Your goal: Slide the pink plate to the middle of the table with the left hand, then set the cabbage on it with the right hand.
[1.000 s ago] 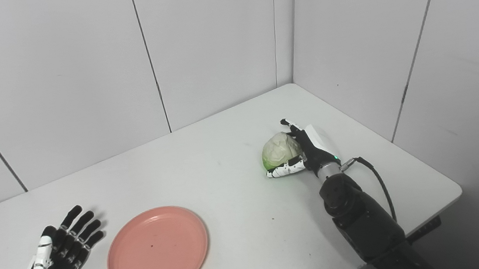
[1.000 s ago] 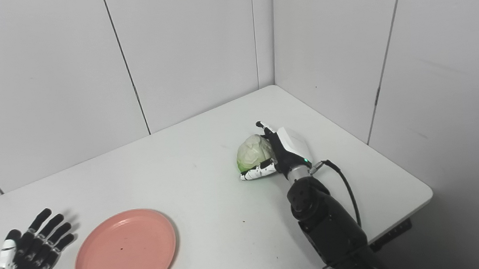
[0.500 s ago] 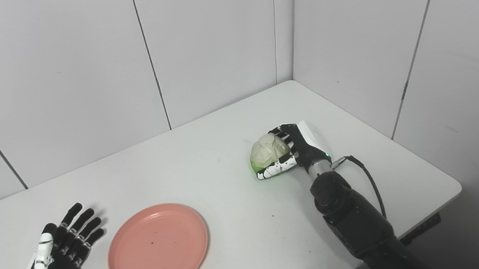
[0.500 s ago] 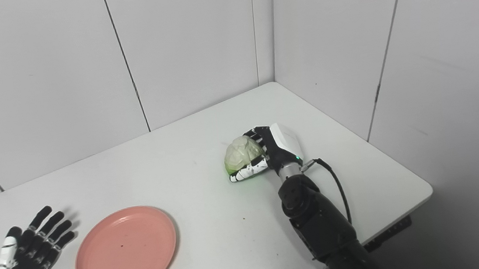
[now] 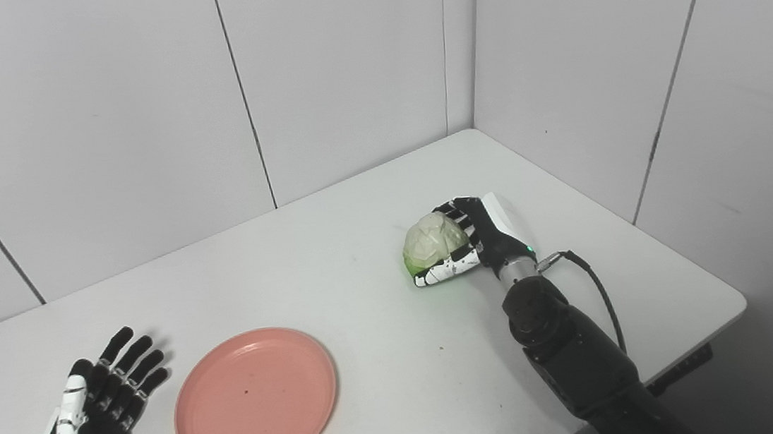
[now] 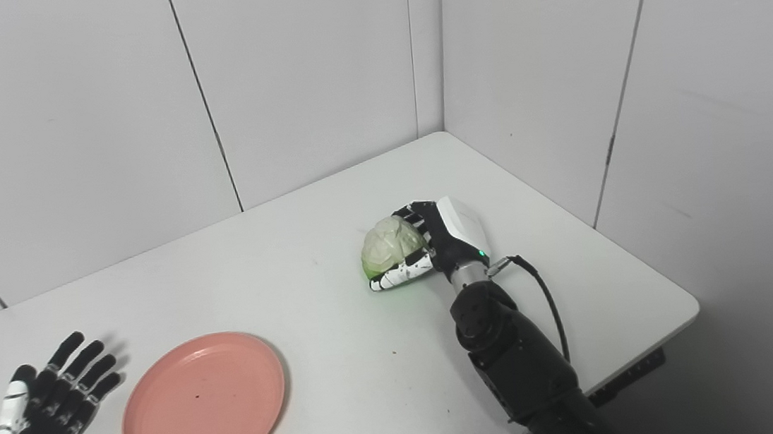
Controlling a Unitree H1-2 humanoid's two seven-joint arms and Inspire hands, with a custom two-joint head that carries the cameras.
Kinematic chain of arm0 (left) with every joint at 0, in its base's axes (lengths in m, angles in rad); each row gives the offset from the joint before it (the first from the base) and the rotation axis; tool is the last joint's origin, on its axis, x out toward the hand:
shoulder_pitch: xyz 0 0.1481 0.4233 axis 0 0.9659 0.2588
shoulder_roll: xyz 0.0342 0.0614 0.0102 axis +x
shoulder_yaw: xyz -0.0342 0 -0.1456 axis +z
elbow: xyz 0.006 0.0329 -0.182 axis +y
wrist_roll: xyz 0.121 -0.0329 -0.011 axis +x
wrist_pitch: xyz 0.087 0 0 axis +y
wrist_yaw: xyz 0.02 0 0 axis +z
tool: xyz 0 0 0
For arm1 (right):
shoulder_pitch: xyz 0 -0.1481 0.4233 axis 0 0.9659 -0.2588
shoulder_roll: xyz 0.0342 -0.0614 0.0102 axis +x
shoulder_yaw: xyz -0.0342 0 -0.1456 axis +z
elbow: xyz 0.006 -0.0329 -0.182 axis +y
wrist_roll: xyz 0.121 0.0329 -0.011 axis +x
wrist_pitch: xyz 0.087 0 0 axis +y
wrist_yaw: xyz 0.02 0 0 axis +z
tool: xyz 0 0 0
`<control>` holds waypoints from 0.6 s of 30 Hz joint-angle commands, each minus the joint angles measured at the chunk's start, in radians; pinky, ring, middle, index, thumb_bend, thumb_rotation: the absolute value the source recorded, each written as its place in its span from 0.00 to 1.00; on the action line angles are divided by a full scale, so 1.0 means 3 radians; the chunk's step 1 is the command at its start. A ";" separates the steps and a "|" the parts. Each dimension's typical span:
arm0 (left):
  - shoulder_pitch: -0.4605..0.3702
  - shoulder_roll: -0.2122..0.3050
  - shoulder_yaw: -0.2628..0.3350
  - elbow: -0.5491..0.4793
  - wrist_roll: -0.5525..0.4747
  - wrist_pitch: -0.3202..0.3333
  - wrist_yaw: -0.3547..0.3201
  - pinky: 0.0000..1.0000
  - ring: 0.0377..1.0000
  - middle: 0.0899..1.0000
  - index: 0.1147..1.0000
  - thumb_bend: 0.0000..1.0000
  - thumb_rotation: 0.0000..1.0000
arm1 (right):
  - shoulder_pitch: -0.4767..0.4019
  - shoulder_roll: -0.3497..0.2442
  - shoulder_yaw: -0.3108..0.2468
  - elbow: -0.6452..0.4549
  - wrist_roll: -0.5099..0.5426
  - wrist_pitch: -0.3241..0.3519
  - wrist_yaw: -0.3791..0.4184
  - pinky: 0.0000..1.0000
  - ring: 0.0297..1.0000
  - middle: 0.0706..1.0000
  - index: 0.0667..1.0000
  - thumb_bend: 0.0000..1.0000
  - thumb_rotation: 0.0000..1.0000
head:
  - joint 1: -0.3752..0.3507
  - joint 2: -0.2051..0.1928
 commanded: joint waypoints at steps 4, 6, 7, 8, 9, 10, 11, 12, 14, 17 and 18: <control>0.0190 -0.0048 -0.0099 0.0099 0.0130 0.0281 0.0120 0.87 0.88 0.88 0.87 0.51 1.00 | -0.0148 -0.0054 -0.0012 -0.0460 -0.0036 0.0010 0.0070 0.31 0.37 0.40 0.45 0.52 0.13 | 0.0094 0.0001; 0.0202 -0.0065 -0.0113 0.0059 0.0133 0.0296 0.0156 0.86 0.87 0.88 0.86 0.51 1.00 | -0.0164 -0.0018 -0.0008 -0.0595 -0.0040 0.0065 0.0109 0.31 0.36 0.40 0.45 0.52 0.13 | 0.0135 0.0005; 0.0208 -0.0071 -0.0122 0.0041 0.0135 0.0300 0.0170 0.86 0.87 0.88 0.87 0.51 1.00 | -0.0173 0.0001 0.0000 -0.0653 -0.0051 0.0084 0.0122 0.31 0.36 0.40 0.45 0.52 0.13 | 0.0135 0.0005; 0.0213 -0.0078 -0.0131 0.0026 0.0139 0.0302 0.0184 0.87 0.88 0.88 0.87 0.51 1.00 | -0.0180 0.0012 0.0008 -0.0706 -0.0054 0.0090 0.0141 0.30 0.35 0.39 0.45 0.52 0.13 | 0.0180 0.0011; 0.0216 -0.0083 -0.0141 0.0013 0.0144 0.0305 0.0197 0.87 0.88 0.89 0.87 0.51 1.00 | -0.0188 0.0025 0.0022 -0.0764 -0.0055 0.0101 0.0167 0.29 0.35 0.39 0.45 0.52 0.13 | 0.0180 0.0011; 0.0220 -0.0092 -0.0150 -0.0002 0.0150 0.0312 0.0215 0.87 0.88 0.89 0.87 0.51 1.00 | -0.0195 0.0031 0.0032 -0.0810 -0.0057 0.0111 0.0193 0.29 0.35 0.40 0.45 0.52 0.13 | 0.0231 0.0015; 0.0223 -0.0098 -0.0156 -0.0013 0.0153 0.0318 0.0229 0.87 0.88 0.89 0.87 0.51 1.00 | -0.0198 0.0035 0.0035 -0.0839 -0.0059 0.0119 0.0211 0.29 0.35 0.40 0.45 0.52 0.13 | 0.0231 0.0015; 0.0231 -0.0114 -0.0163 -0.0044 0.0153 0.0341 0.0252 0.87 0.88 0.89 0.87 0.51 1.00 | -0.0211 0.0050 0.0062 -0.0908 -0.0089 0.0149 0.0239 0.29 0.35 0.40 0.45 0.52 0.13 | 0.0287 0.0020; 0.0247 -0.0151 -0.0177 -0.0107 0.0167 0.0382 0.0295 0.88 0.88 0.89 0.87 0.50 1.00 | -0.0233 0.0075 0.0107 -0.1017 -0.0122 0.0167 0.0287 0.29 0.35 0.40 0.45 0.52 0.13 | 0.0356 0.0030; 0.0264 -0.0196 -0.0218 -0.0187 0.0197 0.0428 0.0365 0.88 0.88 0.89 0.88 0.50 1.00 | -0.0266 0.0124 0.0163 -0.1123 -0.0112 0.0164 0.0361 0.30 0.36 0.40 0.45 0.52 0.13 | 0.0538 0.0057; 0.0268 -0.0208 -0.0232 -0.0207 0.0206 0.0439 0.0385 0.88 0.88 0.90 0.88 0.49 1.00 | -0.0274 0.0135 0.0169 -0.1141 -0.0099 0.0156 0.0386 0.31 0.36 0.41 0.45 0.52 0.13 | 0.0556 0.0059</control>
